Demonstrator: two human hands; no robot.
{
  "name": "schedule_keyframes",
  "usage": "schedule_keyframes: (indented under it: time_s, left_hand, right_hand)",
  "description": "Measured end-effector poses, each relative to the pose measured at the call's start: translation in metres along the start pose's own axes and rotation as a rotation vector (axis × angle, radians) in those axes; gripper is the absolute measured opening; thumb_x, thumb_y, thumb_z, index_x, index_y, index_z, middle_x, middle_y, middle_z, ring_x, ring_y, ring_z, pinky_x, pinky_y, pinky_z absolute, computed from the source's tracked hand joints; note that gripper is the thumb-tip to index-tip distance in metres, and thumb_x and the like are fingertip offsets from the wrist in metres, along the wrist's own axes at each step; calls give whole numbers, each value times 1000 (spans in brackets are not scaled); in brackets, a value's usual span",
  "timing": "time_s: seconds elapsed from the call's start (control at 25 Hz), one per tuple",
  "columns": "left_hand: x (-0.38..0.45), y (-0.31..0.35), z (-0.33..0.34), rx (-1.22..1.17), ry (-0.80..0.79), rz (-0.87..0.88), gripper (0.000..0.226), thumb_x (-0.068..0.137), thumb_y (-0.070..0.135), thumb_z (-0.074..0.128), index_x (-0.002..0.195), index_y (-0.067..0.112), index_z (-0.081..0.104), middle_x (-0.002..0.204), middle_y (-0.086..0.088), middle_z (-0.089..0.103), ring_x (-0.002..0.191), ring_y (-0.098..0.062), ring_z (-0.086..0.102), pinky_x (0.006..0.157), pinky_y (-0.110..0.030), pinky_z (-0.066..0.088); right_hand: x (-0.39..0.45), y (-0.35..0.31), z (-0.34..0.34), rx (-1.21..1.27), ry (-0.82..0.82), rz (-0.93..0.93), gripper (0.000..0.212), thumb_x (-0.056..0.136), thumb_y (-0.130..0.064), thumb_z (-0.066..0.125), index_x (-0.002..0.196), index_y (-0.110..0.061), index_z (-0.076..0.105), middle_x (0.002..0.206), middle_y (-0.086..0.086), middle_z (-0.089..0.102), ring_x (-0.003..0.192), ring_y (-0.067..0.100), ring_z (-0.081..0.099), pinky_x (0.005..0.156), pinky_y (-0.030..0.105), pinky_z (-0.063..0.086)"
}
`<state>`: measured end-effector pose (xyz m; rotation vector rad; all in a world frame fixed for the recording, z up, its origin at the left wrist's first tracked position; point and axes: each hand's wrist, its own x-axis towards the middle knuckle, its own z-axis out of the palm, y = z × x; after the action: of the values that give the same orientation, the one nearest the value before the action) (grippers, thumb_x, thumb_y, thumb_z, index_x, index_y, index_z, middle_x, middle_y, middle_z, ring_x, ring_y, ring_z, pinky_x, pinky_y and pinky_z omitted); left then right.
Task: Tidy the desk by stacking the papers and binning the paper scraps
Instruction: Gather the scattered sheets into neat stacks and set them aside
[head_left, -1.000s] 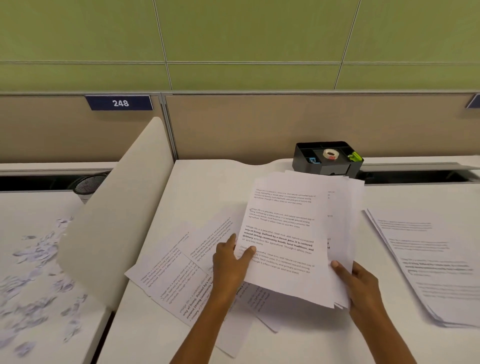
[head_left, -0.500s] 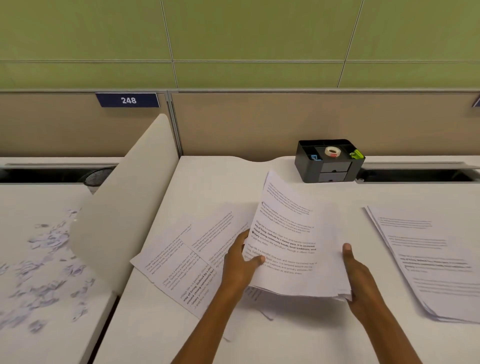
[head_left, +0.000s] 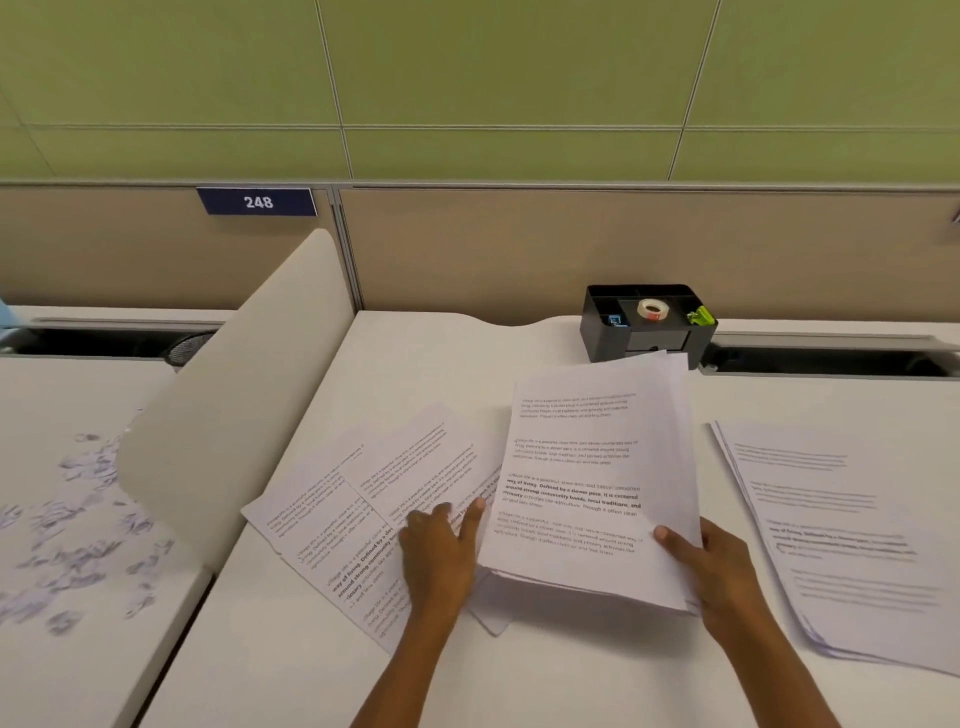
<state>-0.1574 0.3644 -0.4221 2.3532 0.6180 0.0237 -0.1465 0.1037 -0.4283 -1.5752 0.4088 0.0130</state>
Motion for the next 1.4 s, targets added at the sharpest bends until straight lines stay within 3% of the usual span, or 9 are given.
schedule_keyframes:
  time_s: [0.08, 0.2, 0.52, 0.76, 0.92, 1.08, 1.16, 1.32, 1.4]
  left_hand:
    - [0, 2, 3, 408, -4, -66, 77, 88, 65, 35, 135, 5, 34, 128, -18, 42, 115, -28, 43, 90, -32, 40]
    - [-5, 12, 15, 595, -28, -104, 93, 86, 55, 52, 143, -4, 10, 135, -22, 33, 120, -29, 38, 94, -34, 40]
    - [6, 22, 9, 547, -90, -268, 112, 72, 46, 75, 145, 6, -1, 145, -27, 8, 133, -40, 21, 100, -44, 39]
    - [11, 4, -10, 470, -155, -349, 66, 79, 32, 71, 132, 15, 36, 139, -20, 21, 127, -34, 29, 95, -44, 41]
    - [0, -4, -17, 442, -42, -460, 104, 59, 61, 77, 133, 9, 24, 135, -23, 28, 123, -31, 34, 96, -42, 40]
    - [-1, -8, -20, 280, 0, -493, 117, 61, 43, 84, 141, 2, 9, 133, -27, 30, 118, -33, 40, 95, -39, 42]
    - [2, -11, -23, 212, 26, -450, 108, 70, 28, 81, 142, -4, 7, 132, -29, 37, 118, -35, 45, 93, -37, 42]
    - [-2, -20, -22, -90, 217, -307, 30, 84, 6, 66, 112, -2, 61, 110, -20, 65, 94, -34, 60, 73, -35, 42]
    - [-5, -18, -24, -213, 320, -240, 20, 87, 7, 62, 105, -1, 67, 107, -18, 68, 92, -34, 61, 78, -36, 42]
  right_hand:
    - [4, -2, -7, 30, 1, 13, 30, 81, -8, 70, 110, -4, 63, 97, 14, 70, 88, 37, 67, 74, 42, 54]
    - [10, -3, -17, 37, 1, 15, 33, 81, -8, 70, 112, -2, 62, 99, 16, 70, 89, 37, 67, 75, 42, 55]
    - [16, -4, -33, 84, -25, 16, 32, 82, -5, 69, 113, 1, 61, 101, 18, 69, 86, 34, 66, 67, 33, 53]
    - [19, -7, -38, 90, -48, 9, 29, 83, -4, 67, 111, -1, 61, 97, 16, 68, 80, 29, 65, 63, 30, 51]
    - [16, 0, -35, 69, -65, 26, 30, 82, -6, 69, 111, -1, 61, 98, 15, 69, 83, 31, 66, 66, 31, 52]
    - [16, 3, -32, 52, -79, 43, 31, 81, -8, 70, 111, -4, 63, 96, 13, 70, 84, 32, 67, 62, 31, 52]
    - [15, 4, -31, 48, -87, 44, 30, 81, -9, 70, 110, -5, 62, 95, 12, 70, 84, 33, 67, 60, 31, 53]
    - [14, 2, -33, 59, -74, 25, 30, 82, -7, 69, 111, -3, 61, 98, 15, 68, 83, 31, 66, 63, 31, 52]
    - [14, 1, -36, 72, -62, 18, 31, 82, -6, 68, 111, -1, 61, 99, 16, 68, 81, 29, 66, 65, 31, 51]
